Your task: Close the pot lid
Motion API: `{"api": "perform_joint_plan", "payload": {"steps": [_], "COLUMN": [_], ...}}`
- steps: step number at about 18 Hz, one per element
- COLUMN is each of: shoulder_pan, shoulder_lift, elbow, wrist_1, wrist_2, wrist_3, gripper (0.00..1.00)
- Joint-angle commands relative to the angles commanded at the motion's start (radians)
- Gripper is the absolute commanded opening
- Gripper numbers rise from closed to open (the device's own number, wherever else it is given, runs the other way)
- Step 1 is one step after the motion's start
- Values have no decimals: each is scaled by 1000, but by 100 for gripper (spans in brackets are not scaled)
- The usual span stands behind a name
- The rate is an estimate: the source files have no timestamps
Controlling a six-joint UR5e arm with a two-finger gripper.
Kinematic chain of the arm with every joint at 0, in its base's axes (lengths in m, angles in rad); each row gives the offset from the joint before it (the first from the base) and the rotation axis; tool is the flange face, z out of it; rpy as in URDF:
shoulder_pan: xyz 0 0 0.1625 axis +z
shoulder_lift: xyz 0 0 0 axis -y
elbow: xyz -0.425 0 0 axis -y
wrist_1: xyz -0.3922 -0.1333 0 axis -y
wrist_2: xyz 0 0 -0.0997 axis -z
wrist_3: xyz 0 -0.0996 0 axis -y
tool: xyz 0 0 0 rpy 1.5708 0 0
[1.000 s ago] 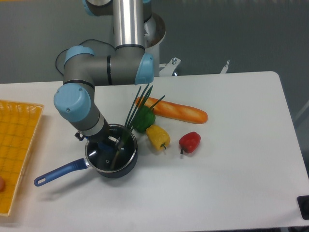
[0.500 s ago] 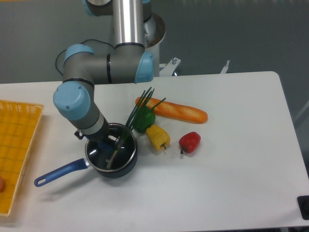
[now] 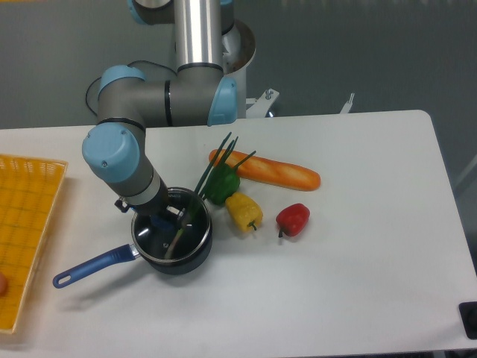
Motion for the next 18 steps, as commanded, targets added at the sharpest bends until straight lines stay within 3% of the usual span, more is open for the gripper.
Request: {"api": "perform_joint_plan", "payload": {"steps": [9,12,18], "shoulder_pan": [0,0,0], "shoulder_lift": [-12,-12,-11], "elbow": [3,3,3], "wrist_1": [3,3,3], "wrist_2": [6,6,6], "wrist_3": [-2,0,0], "gripper": [48,55,86]}}
